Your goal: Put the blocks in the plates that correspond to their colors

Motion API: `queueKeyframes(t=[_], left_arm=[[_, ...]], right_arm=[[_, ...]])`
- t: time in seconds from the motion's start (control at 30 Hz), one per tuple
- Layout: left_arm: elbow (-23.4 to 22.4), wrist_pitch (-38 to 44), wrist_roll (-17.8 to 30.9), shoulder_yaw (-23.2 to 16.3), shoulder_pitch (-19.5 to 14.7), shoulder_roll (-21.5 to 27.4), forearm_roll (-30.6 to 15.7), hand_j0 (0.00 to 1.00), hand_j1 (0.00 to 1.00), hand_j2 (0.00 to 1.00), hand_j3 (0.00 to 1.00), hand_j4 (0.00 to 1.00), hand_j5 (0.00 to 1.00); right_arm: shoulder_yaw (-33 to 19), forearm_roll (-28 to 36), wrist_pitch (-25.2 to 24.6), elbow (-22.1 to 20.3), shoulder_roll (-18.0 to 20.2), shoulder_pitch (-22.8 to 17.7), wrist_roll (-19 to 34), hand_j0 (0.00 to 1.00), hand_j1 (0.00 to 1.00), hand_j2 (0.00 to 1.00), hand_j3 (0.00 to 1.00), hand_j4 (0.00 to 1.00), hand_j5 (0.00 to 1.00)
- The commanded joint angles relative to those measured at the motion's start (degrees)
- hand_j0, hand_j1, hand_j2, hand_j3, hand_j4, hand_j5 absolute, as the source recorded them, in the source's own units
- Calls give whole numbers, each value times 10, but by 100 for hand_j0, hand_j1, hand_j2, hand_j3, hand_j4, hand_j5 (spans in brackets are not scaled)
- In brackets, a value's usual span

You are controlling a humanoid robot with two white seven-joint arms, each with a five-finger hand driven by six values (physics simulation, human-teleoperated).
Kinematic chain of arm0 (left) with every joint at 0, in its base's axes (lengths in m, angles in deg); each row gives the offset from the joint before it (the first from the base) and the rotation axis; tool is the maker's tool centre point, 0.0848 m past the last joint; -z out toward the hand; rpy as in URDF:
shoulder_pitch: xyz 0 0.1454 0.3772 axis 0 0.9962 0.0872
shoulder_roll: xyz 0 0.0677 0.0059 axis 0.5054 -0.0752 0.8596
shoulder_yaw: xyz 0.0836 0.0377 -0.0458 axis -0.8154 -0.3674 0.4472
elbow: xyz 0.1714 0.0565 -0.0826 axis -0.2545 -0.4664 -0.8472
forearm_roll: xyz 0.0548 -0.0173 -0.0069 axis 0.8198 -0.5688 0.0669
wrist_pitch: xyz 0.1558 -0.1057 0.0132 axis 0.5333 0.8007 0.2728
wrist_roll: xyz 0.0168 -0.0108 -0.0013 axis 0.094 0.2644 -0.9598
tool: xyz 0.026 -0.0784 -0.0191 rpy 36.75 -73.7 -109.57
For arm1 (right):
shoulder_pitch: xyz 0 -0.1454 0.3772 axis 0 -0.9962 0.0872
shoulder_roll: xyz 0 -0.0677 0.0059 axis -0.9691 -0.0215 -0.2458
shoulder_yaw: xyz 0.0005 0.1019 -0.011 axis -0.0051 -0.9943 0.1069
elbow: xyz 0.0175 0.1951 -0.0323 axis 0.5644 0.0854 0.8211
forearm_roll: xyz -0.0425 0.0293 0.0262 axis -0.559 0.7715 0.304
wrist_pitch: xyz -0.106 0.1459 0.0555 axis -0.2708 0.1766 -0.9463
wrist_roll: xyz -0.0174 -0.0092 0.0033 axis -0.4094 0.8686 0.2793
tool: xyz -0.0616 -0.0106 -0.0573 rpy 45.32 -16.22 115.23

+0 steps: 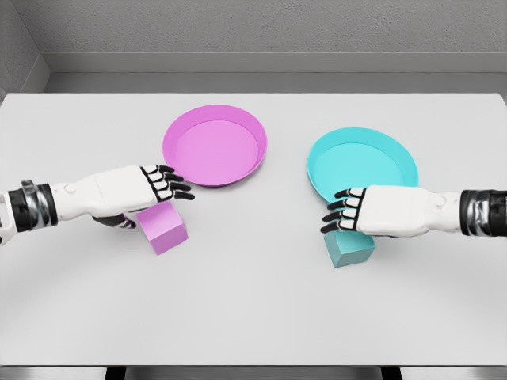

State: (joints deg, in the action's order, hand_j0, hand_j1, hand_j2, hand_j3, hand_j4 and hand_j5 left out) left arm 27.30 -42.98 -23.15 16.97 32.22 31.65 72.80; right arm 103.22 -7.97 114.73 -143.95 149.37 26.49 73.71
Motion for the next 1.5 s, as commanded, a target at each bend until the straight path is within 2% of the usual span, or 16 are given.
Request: queueKeyframes(t=[0.0,0.27,0.57,0.8,1.13,1.37,1.47], left_arm=[[0,1,0,-2,0,1,-4,100,100,100,100,100,100],[1,1,0,-7,3,1,-6,100,100,100,100,100,100],[-1,1,0,-17,8,1,-4,100,100,100,100,100,100],[-5,1,0,-22,9,1,-3,100,100,100,100,100,100],[-5,1,0,-30,8,-6,-3,100,100,100,100,100,100],[-5,1,0,-34,9,-8,0,100,100,100,100,100,100],[-3,1,0,-34,9,-8,-1,100,100,100,100,100,100]], right_arm=[[34,-4,-1,-1,-2,4,1,100,100,100,100,100,100],[54,-5,-1,-2,-12,24,1,100,100,100,100,100,100],[55,-15,-1,-1,-31,24,1,100,100,100,100,100,100],[54,-17,-1,0,-31,21,1,99,99,99,99,99,99],[55,-19,-1,0,-39,20,19,86,86,86,86,86,86],[54,-19,-1,0,-40,21,29,67,67,67,67,67,67],[54,-19,-1,-1,-40,21,29,64,64,64,64,64,64]])
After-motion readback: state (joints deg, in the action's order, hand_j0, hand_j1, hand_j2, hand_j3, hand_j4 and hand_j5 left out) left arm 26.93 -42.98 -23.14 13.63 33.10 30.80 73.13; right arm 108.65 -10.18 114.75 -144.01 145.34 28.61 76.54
